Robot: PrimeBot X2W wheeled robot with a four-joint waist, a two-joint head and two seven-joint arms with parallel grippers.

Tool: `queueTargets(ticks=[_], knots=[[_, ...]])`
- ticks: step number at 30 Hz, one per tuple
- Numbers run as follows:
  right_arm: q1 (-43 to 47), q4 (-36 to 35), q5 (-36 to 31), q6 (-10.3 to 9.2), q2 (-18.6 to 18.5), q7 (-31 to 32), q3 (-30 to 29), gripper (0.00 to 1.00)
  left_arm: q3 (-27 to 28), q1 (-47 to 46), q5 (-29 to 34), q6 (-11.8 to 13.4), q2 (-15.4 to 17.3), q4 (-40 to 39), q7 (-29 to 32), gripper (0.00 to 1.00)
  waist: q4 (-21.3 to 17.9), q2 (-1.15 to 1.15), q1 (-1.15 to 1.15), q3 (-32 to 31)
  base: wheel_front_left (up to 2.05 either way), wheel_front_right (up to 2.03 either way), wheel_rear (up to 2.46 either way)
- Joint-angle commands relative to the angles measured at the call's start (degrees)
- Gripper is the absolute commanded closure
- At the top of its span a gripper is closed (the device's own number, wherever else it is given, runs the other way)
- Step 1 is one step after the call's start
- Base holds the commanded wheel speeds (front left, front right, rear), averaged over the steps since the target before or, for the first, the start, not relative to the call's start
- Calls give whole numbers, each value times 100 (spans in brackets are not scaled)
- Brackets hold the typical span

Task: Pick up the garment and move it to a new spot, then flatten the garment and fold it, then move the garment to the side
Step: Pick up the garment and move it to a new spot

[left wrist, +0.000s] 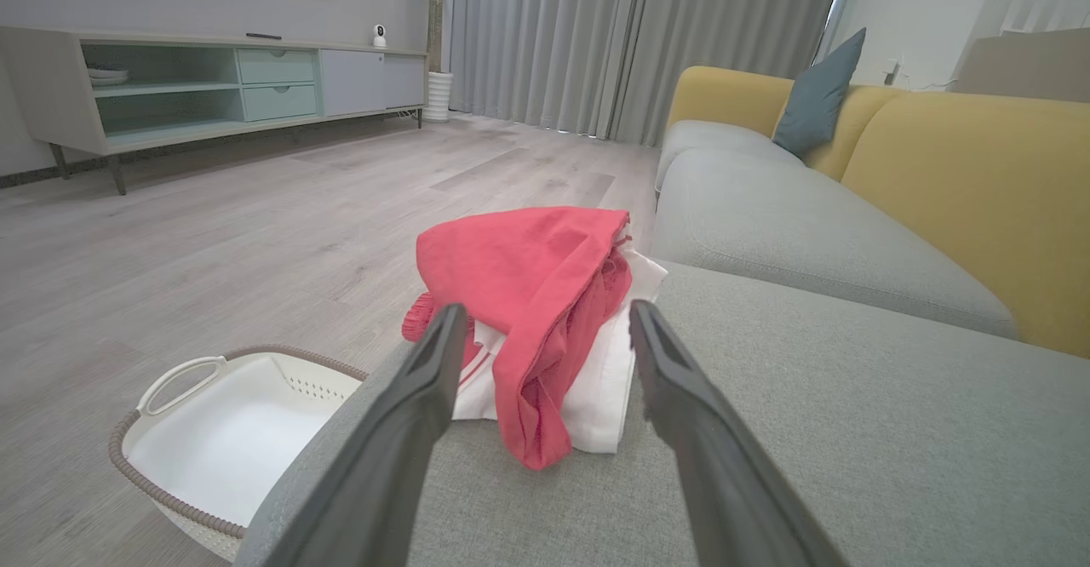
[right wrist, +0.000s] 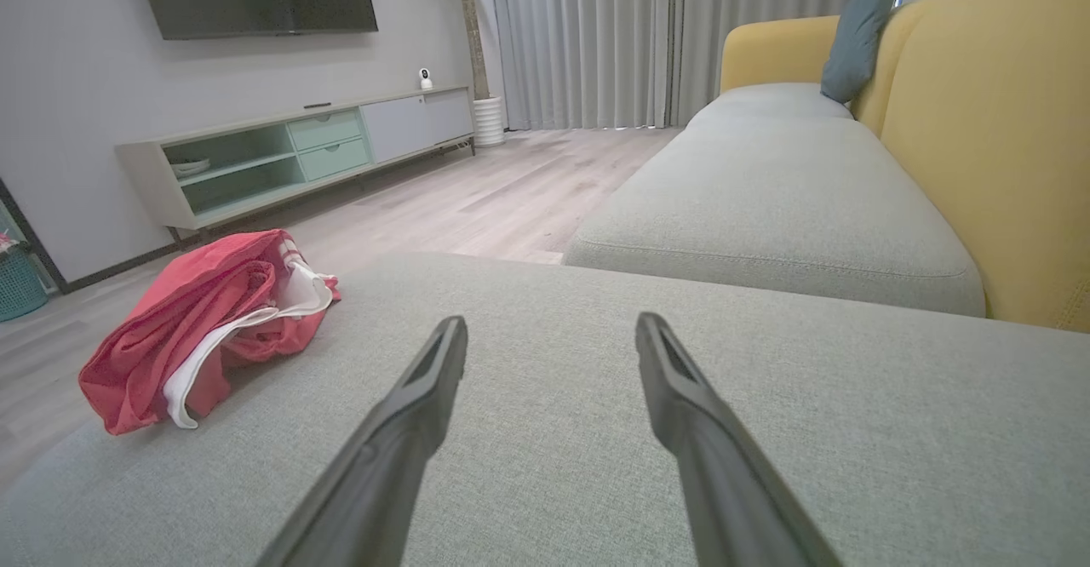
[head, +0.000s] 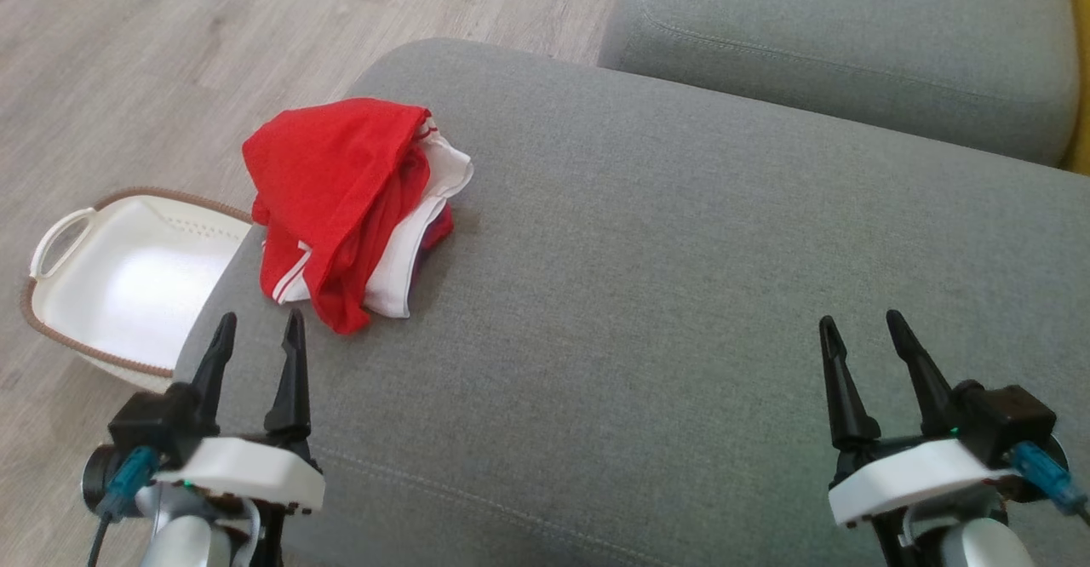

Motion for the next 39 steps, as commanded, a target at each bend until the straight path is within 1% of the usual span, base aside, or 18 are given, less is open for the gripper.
queueTargets(ticks=[1, 11, 16, 20, 24, 28, 29, 30, 31, 35, 39], knots=[[-282, -178, 36, -4, -40, -50, 154, 0, 205, -216, -25, 18, 73, -218, -69, 0, -9, 0, 0, 3, 0, 0, 0], [-274, -211, 64, -4, -40, -29, 156, 0, 62, -315, -13, -62, 105, -79, -18, 0, -96, 0, 0, 124, 0, 0, 0], [-355, -355, -23, -4, -40, 85, 132, 0, -27, -724, -80, -164, 184, 56, 237, 0, -190, 0, 0, 518, 0, 0, 0], [-515, -534, -170, -4, -40, 220, 87, 0, -35, -1347, -222, -242, 250, 288, 511, 0, -264, 0, 0, 980, 0, 0, 0], [-717, -699, -328, -4, -40, 348, 65, 0, -68, -2047, -422, -342, 354, 757, 825, 0, -351, 0, 0, 1419, 0, 0, 0], [-847, -814, -437, -4, -40, 436, 26, 0, -164, -2704, -615, -420, 510, 1422, 1139, 0, -384, 0, 0, 1722, 0, 0, 0], [-847, -814, -437, -4, -40, 436, 26, 0, -164, -2704, -615, -420, 510, 1422, 1139, 0, -384, 0, 0, 1722, 0, 0, 0], [-867, -827, -450, -4, -40, 452, 24, 0, -193, -2845, -660, -433, 550, 1608, 1204, 0, -394, 0, 0, 1767, 0, 0, 0], [-898, -868, -472, -4, -40, 478, 0, 0, -269, -3116, -745, -451, 614, 1958, 1322, 0, -388, 0, 0, 1864, 0, 0, 0], [-911, -899, -471, -4, -40, 510, -16, 0, -432, -3514, -889, -469, 701, 2595, 1480, 0, -398, 0, 0, 1939, 0, 0, 0], [-895, -935, -454, -4, -40, 535, -34, 0, -575, -3810, -968, -475, 784, 3108, 1436, 0, -401, 0, 0, 1987, 0, 0, 0]])
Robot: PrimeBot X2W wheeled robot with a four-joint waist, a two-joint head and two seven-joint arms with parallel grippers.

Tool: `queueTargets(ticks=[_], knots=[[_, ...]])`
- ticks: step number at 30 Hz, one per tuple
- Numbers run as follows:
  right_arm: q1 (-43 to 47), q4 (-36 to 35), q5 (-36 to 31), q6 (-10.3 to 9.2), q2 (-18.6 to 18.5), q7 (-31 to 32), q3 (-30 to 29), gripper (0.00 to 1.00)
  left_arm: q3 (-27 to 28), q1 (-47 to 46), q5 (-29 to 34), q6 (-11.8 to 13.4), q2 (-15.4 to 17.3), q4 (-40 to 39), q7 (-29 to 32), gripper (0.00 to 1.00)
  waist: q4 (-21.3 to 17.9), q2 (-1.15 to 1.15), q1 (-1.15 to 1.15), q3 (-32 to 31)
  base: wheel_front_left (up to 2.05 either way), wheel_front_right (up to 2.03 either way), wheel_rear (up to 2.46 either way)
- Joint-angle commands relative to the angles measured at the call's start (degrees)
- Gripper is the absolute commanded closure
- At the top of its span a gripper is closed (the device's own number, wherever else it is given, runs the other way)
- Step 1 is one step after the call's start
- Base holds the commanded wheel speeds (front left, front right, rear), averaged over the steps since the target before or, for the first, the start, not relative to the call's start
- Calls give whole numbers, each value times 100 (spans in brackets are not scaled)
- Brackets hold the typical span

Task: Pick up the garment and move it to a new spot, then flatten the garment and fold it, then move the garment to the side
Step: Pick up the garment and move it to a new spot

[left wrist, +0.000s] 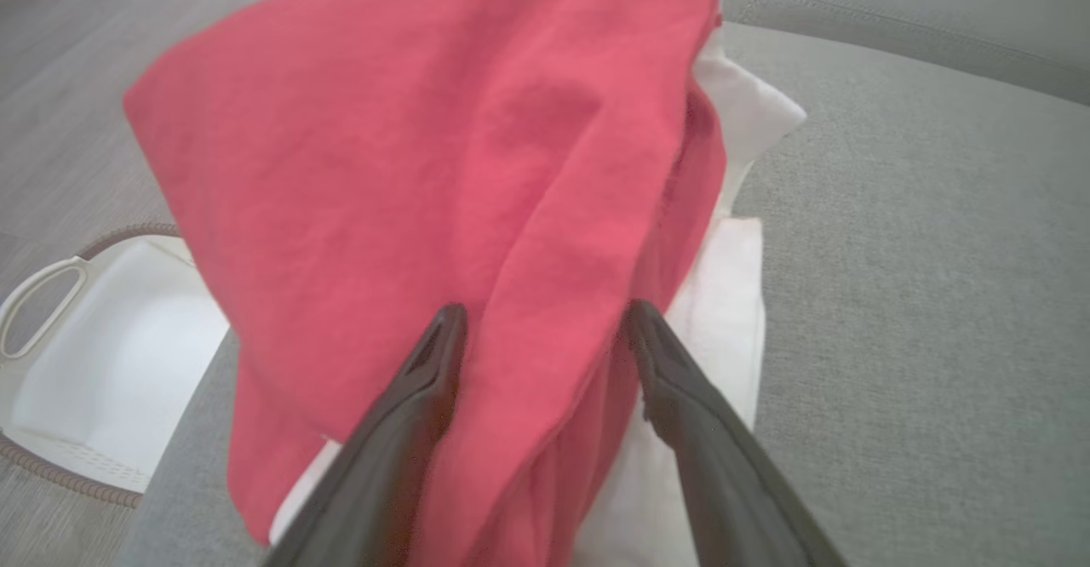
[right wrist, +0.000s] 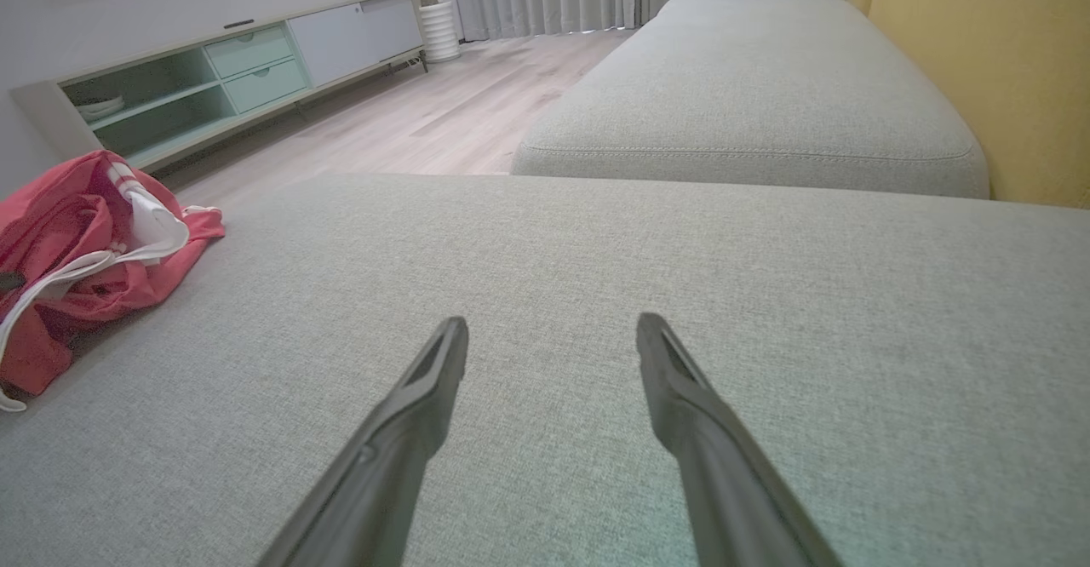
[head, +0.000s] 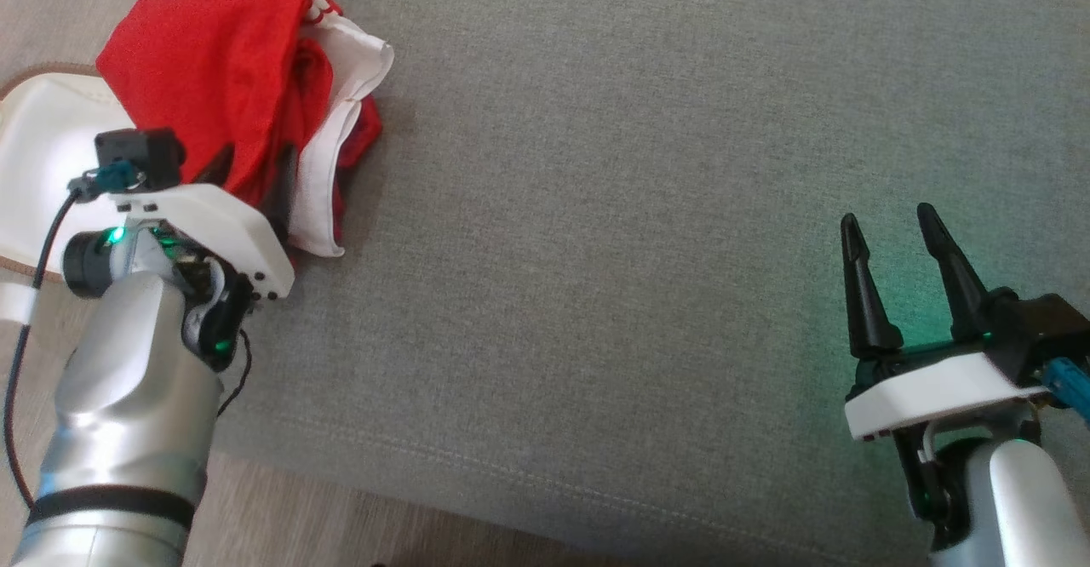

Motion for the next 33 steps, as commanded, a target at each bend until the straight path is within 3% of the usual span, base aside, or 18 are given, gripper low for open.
queueTargets(ticks=[1, 4, 5, 6, 13, 18, 33], knots=[[-171, -217, -15, -4, -28, 21, 133, 0, 143, -268, -55, -30, 304, -49, -60, 0, -2, 0, -1, 9, 0, 0, 0], [-162, -226, 27, -4, -28, 31, 130, 0, 59, -418, -136, -31, 325, 260, -100, 0, -6, 0, -1, 29, 0, 0, 0], [-164, -230, 33, -4, -28, 33, 132, 0, 33, -459, -151, -31, 326, 357, -106, 53, -8, 0, -1, 38, 0, 0, 0], [-167, -234, 41, -4, -28, 33, 134, 0, 8, -500, -159, -31, 330, 434, -137, 100, -10, 0, -1, 47, 0, 0, 0], [-165, -229, 88, -4, -28, 0, 109, 0, 22, -770, -88, 77, 489, 789, -824, 100, -18, 0, -1, 42, 0, 0, 0], [-86, -176, 189, -4, -28, -54, 69, 0, 113, -847, -47, 223, 601, 608, -1337, 100, 7, 0, -1, -125, 0, 0, 0], [171, -82, 551, -4, -28, -291, 92, 0, 492, 118, 57, 817, 987, -2330, -1432, 100, -211, 0, -1, -924, 0, 0, 0]])
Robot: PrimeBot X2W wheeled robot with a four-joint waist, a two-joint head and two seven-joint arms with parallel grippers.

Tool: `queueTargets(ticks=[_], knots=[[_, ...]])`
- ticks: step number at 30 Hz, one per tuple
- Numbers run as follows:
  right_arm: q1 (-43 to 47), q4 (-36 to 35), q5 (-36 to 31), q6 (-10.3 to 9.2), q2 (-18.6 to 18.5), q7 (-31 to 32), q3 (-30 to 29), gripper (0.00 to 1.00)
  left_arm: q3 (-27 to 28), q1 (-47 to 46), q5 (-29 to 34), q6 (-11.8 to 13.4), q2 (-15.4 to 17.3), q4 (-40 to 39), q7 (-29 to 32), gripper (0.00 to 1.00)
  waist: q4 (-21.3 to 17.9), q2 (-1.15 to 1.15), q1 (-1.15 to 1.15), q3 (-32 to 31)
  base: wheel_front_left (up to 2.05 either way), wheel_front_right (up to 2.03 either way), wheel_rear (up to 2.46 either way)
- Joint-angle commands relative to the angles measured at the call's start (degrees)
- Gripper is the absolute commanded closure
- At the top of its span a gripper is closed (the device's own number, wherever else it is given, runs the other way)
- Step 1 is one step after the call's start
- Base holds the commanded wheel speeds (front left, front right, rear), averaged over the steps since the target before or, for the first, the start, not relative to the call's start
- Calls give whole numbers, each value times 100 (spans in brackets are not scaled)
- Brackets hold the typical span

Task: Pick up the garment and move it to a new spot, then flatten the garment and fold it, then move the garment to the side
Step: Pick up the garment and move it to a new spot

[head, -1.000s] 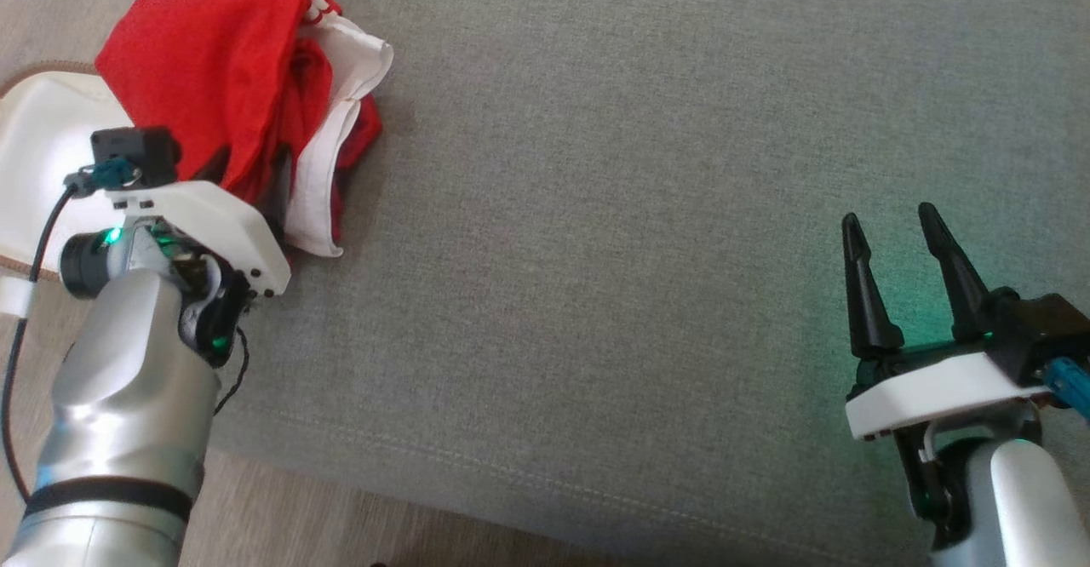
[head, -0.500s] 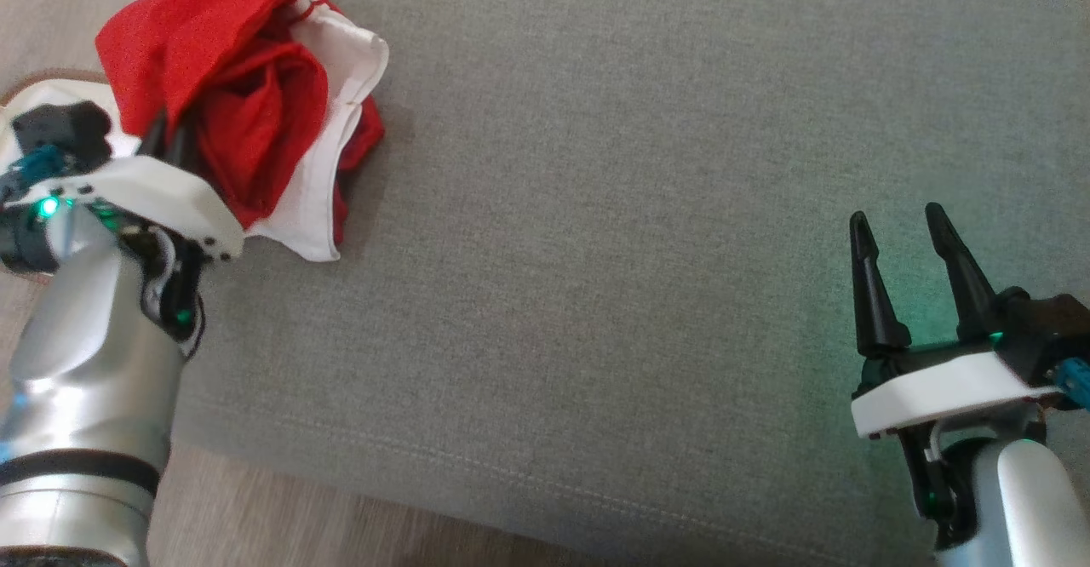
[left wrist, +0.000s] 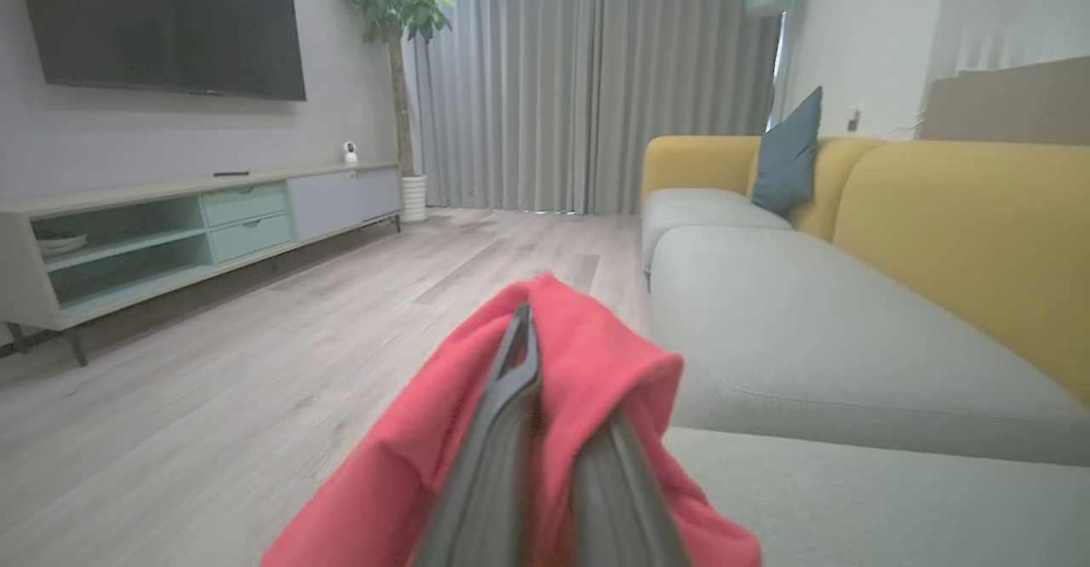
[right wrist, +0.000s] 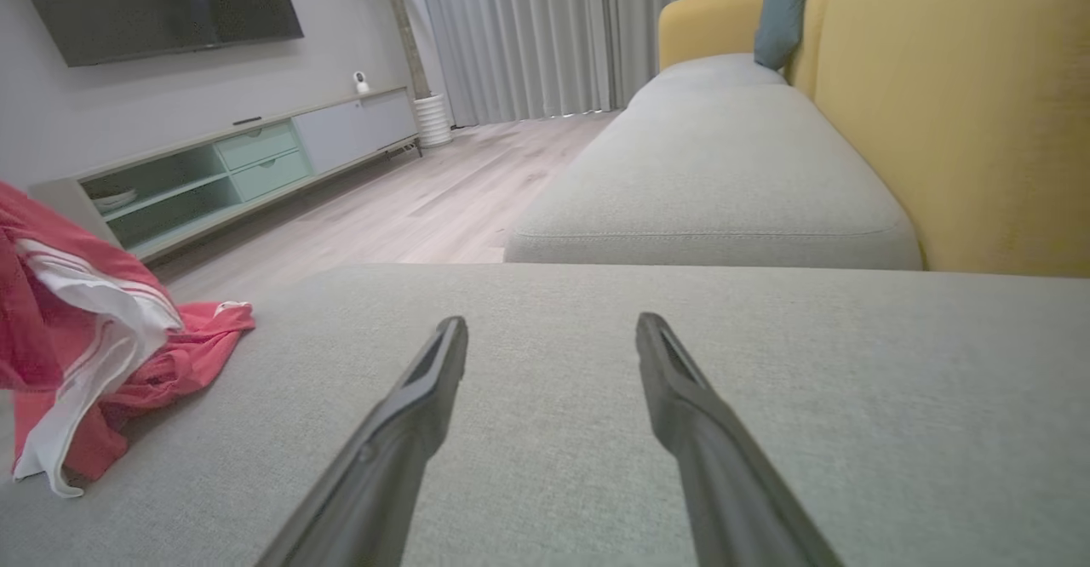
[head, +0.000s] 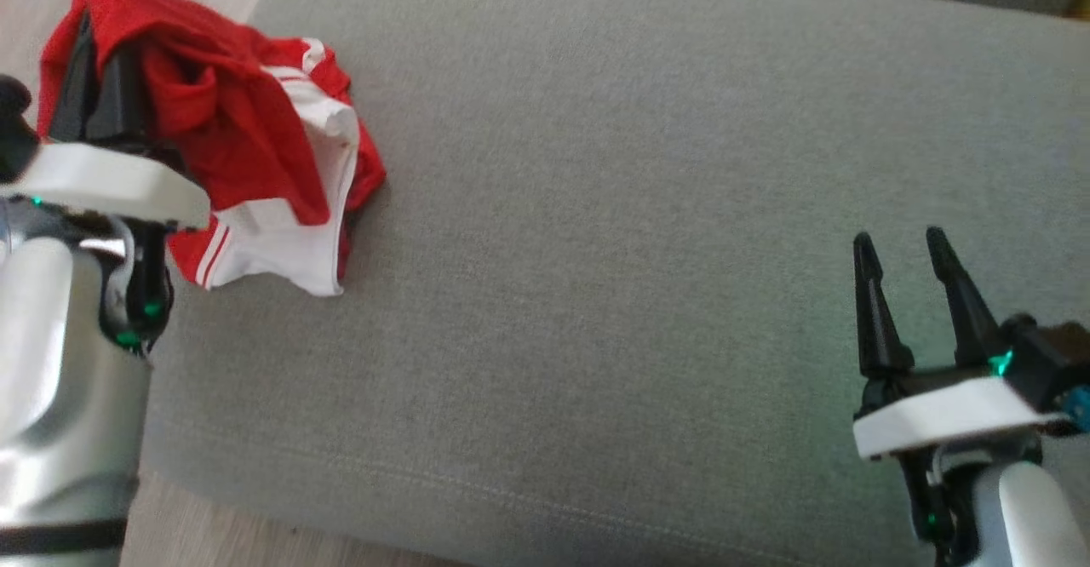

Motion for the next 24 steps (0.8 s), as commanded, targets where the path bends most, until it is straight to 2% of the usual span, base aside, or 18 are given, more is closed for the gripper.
queueTargets(ticks=[1, 7, 12, 17, 24], knots=[[57, -181, 43, -4, -29, -77, 135, 0, 244, -93, 48, 65, 345, -489, 61, 100, -127, 0, 0, -174, 0, 0, 0], [242, -210, 165, -4, -29, -104, 136, 0, 106, 588, 6, 265, 280, -2075, 511, 100, -495, 0, 0, -520, 0, 0, 0], [320, -271, 227, -4, -29, -86, 197, 0, -240, 1066, -136, 283, 37, -2899, 879, 100, -1028, 0, 0, -696, 0, 0, 0], [369, -402, 263, -4, -29, -40, 273, 0, -610, 1276, -173, 222, -124, -3159, 1099, 100, -1726, 0, 0, -729, 0, 0, 0], [400, -580, 299, -4, -29, -12, 279, 0, -1082, 1029, -171, 73, -469, -2909, 1143, 100, -2691, 0, 0, -502, 0, 0, 0]])
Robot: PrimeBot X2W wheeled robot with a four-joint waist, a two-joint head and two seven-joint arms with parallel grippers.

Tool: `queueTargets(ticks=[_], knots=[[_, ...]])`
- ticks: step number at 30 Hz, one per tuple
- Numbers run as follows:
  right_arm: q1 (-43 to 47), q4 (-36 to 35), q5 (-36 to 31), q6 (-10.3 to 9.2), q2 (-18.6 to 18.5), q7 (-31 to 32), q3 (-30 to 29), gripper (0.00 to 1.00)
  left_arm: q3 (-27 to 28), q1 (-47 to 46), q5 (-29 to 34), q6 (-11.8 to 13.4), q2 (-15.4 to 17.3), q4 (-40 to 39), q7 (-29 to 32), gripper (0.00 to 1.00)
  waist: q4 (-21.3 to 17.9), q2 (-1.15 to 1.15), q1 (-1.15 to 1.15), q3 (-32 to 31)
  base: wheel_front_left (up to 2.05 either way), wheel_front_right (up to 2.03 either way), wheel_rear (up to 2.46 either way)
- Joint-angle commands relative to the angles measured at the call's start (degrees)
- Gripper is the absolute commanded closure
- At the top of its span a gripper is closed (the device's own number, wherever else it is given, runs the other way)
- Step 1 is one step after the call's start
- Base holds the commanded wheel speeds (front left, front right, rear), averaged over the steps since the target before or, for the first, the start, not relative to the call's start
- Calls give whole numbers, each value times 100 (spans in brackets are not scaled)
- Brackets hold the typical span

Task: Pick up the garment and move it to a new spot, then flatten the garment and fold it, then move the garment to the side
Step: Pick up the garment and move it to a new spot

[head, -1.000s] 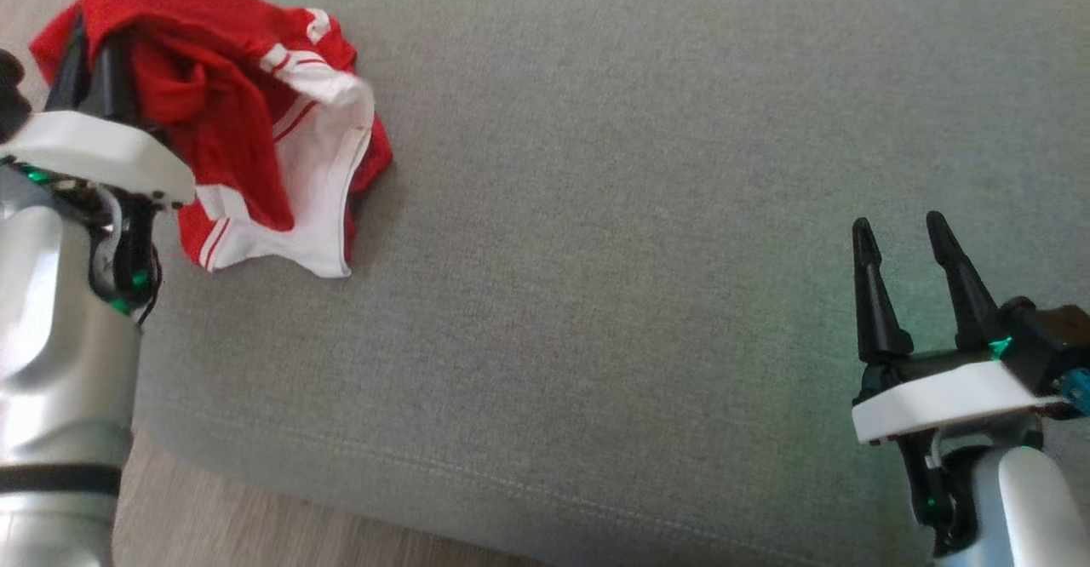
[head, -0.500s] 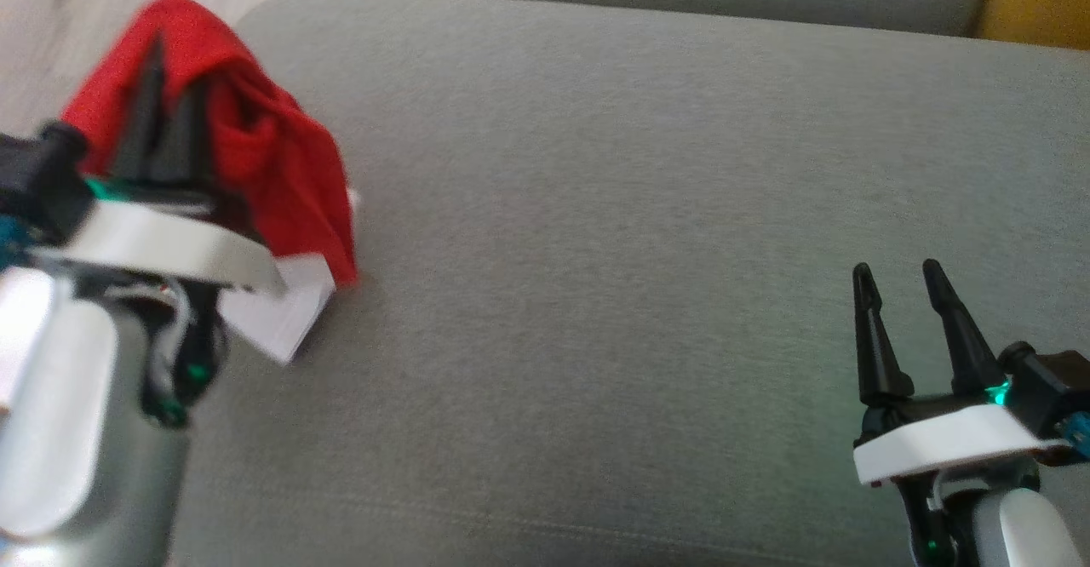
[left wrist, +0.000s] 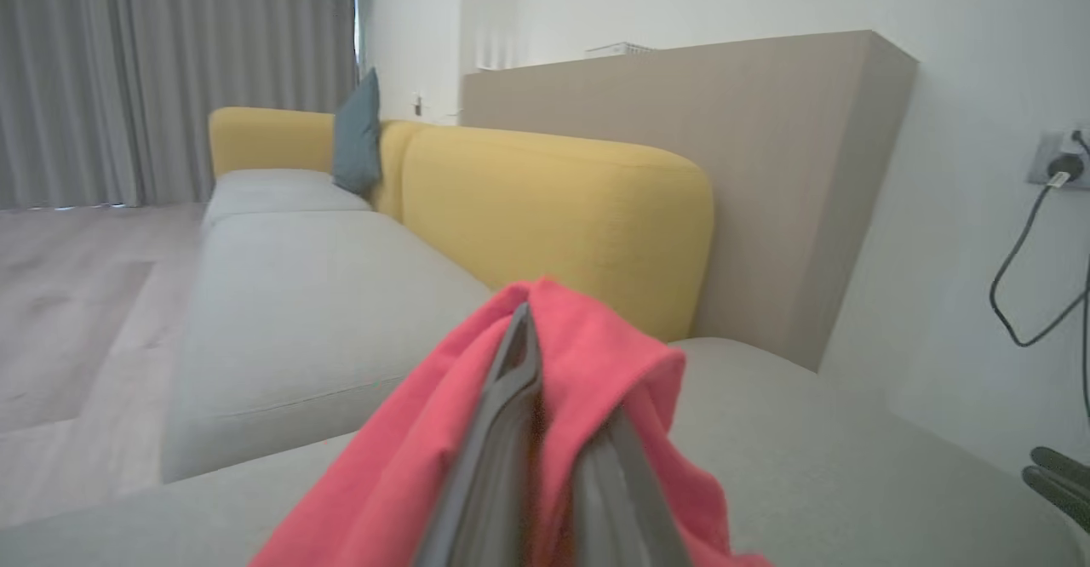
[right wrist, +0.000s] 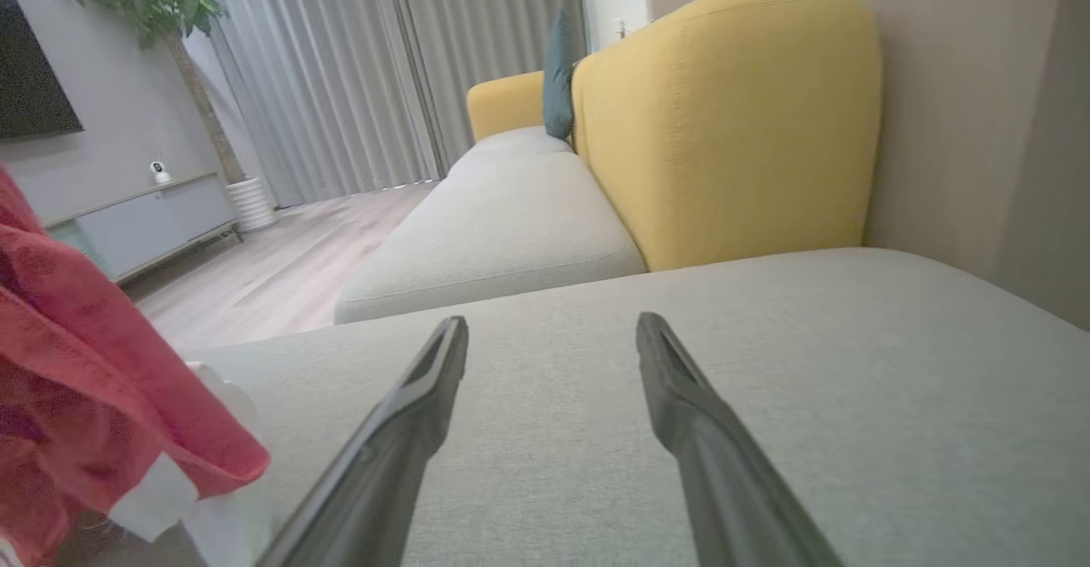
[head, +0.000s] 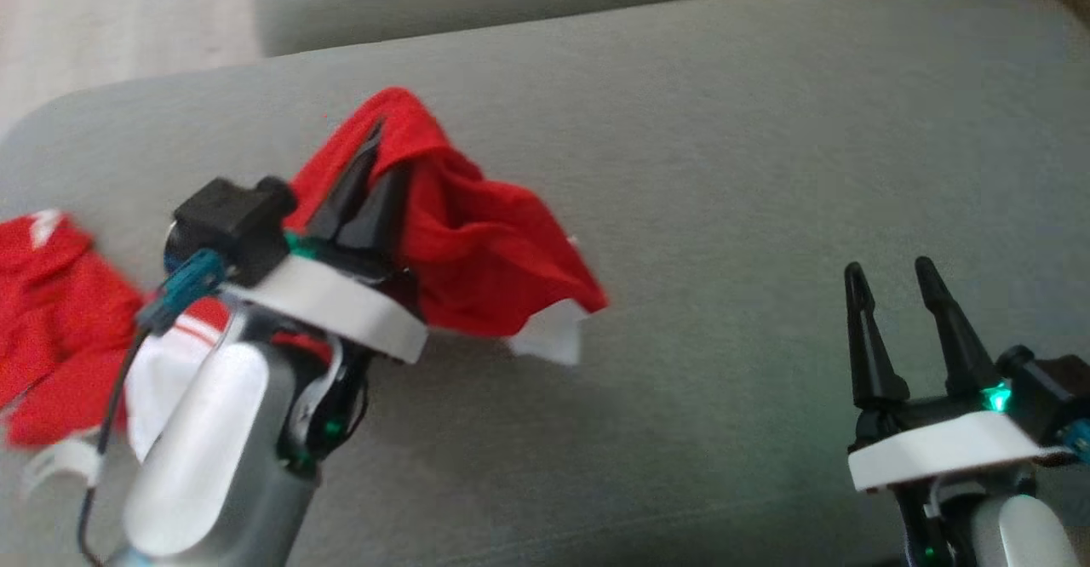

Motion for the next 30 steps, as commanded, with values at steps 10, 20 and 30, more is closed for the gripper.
queueTargets(ticks=[10, 20, 30], knots=[[-119, -229, 252, -4, -34, -264, 64, 0, -97, -1043, 34, -209, -256, 667, -125, 100, -1091, 0, 0, 672, 0, 0, 0], [-298, -53, 190, -4, -34, -432, 146, 0, -652, -967, -97, -627, -595, 1897, -510, 0, -990, 0, 0, 936, 0, 0, 0], [-327, 73, 99, -4, -34, -409, 68, 0, -1087, -485, 181, -566, -497, 2093, -774, 0, -552, 0, 0, 665, 0, 0, 0]])
